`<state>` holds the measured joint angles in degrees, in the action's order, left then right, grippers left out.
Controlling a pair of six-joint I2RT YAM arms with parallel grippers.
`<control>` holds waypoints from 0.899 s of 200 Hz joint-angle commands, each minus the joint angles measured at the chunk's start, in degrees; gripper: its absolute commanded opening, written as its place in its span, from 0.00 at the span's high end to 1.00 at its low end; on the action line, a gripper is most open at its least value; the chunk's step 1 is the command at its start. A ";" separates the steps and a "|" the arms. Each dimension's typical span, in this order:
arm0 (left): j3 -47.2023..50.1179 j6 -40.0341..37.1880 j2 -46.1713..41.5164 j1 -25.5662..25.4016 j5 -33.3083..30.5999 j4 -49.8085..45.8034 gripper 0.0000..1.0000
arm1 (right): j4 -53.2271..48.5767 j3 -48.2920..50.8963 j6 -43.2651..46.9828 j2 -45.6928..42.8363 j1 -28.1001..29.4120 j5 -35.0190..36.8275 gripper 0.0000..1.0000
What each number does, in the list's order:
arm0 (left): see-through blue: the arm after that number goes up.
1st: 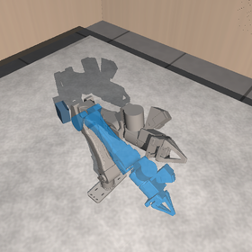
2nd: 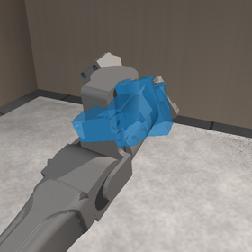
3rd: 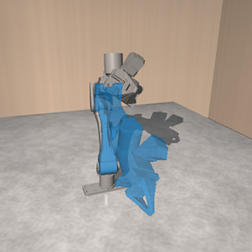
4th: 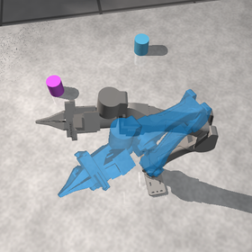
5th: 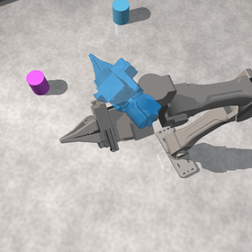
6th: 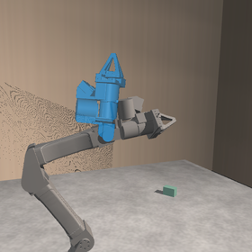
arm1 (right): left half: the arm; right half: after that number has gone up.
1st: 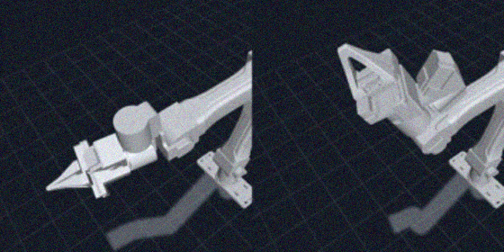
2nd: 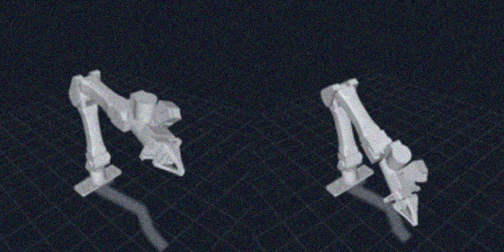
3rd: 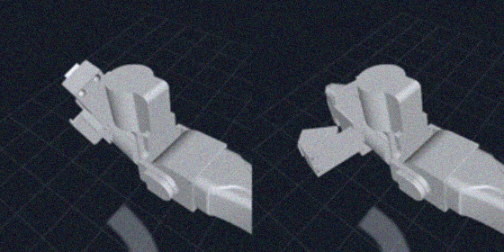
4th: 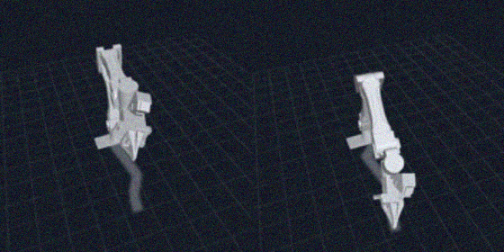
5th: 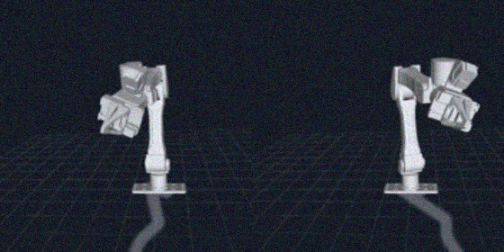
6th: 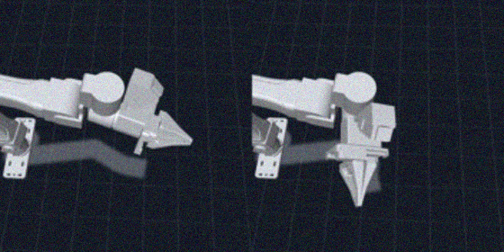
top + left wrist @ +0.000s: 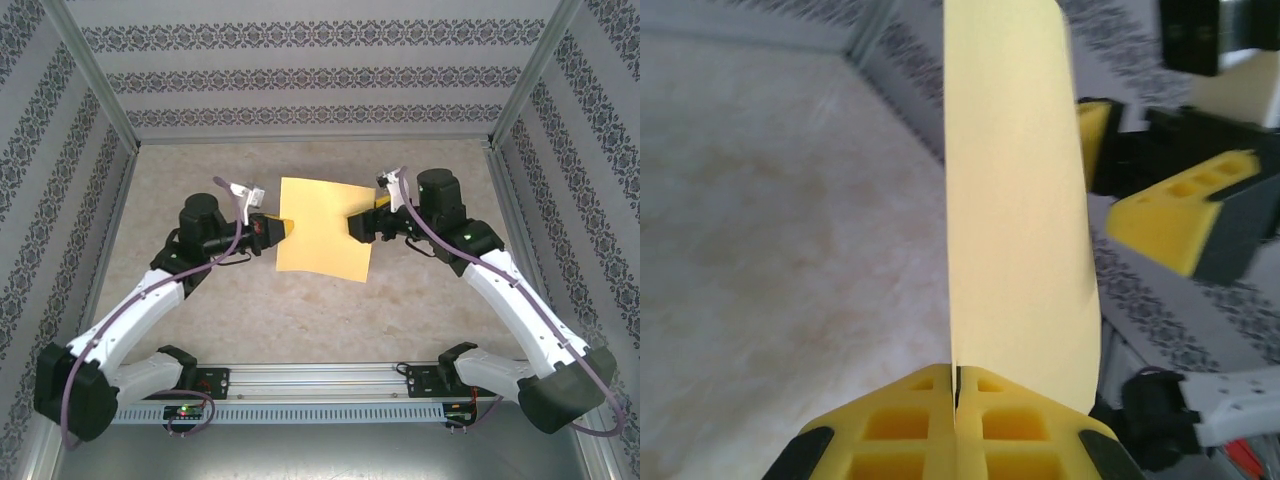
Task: Fold a paper plane with a square sheet of paper (fold left side to right side)
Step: Place a square sheet of paper at the center of the table, then first fold in half a square sheet of paper at the center of the table.
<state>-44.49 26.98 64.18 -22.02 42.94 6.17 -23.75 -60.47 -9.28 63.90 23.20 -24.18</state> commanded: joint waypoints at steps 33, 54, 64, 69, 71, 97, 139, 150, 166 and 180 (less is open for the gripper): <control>1.16 -0.58 10.71 -0.43 -12.33 -8.87 1.00 | 8.45 9.71 -11.70 1.93 -0.72 6.76 0.21; 1.50 -0.16 14.83 -0.42 -13.90 -9.27 1.00 | 14.26 13.74 -17.37 5.31 0.02 3.62 0.40; 0.68 -0.09 16.53 -0.42 -15.78 -11.02 1.00 | 16.61 14.44 -19.26 8.02 1.02 2.24 0.50; 0.16 -0.18 17.34 -0.42 -16.85 -12.13 1.00 | 17.30 14.45 -19.85 9.52 1.79 1.97 0.55; -0.06 -0.26 17.59 -0.40 -17.21 -12.54 1.00 | 17.50 14.44 -20.20 10.16 2.12 1.86 0.57; -2.63 -1.34 20.09 -0.39 -21.43 -17.42 1.00 | 19.88 12.45 -22.75 19.22 6.49 2.69 0.87; -3.90 -2.63 20.99 -0.39 -21.44 -19.17 1.00 | 20.35 7.41 -24.46 32.26 8.74 3.28 1.00; -4.13 -2.94 21.12 -0.44 -21.25 -19.26 1.00 | 19.97 6.33 -24.30 34.85 9.12 3.06 1.00; -4.85 -3.27 21.72 -0.39 -21.18 -19.95 0.99 | 19.55 5.48 -24.53 37.75 9.32 2.74 1.00; -5.45 -3.25 22.27 -0.39 -20.36 -20.16 0.95 | 18.75 4.94 -24.51 39.72 9.54 2.91 1.00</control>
<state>-47.97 25.50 85.27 -22.02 22.39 -11.38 -4.86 -53.56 -32.88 100.88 31.79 -20.67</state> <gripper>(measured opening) 0.067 0.038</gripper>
